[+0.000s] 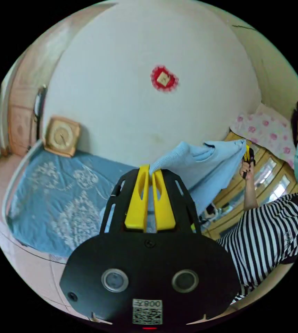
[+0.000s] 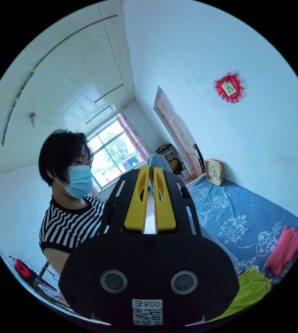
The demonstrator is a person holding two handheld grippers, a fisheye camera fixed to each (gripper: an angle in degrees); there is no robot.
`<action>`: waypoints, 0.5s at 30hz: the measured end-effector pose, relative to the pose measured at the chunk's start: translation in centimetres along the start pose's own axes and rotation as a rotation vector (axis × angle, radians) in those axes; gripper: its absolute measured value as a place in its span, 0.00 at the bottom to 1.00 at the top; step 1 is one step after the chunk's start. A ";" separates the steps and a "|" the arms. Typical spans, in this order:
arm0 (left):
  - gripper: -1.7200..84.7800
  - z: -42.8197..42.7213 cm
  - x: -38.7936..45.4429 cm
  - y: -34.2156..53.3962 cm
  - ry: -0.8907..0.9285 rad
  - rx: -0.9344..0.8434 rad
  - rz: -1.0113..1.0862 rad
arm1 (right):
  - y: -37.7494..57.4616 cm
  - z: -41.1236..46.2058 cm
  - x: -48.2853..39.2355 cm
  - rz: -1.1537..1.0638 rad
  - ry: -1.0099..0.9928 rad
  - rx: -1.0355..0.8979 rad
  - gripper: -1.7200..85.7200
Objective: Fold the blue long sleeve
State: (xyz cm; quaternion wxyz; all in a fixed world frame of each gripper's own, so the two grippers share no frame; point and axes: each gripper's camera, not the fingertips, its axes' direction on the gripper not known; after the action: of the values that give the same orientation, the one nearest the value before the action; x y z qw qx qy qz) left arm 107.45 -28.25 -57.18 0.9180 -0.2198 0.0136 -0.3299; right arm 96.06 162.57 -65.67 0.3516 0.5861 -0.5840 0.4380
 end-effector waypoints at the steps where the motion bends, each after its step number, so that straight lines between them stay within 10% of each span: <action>1: 0.03 -1.6 0.7 -0.4 -0.036 0.021 0.016 | 0.5 0.1 0.1 -0.019 -0.029 -0.009 0.04; 15: 0.03 -23.1 13.7 -5.3 -0.546 0.305 0.296 | 5.3 0.9 4.4 -0.239 -0.250 -0.081 0.04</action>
State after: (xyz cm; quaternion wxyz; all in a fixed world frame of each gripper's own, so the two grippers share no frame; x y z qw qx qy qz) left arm 111.02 -49.36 -74.23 0.9479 -0.1557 -0.2503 -0.1205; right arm 90.56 159.66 -62.45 0.3491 0.6867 -0.5664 0.2929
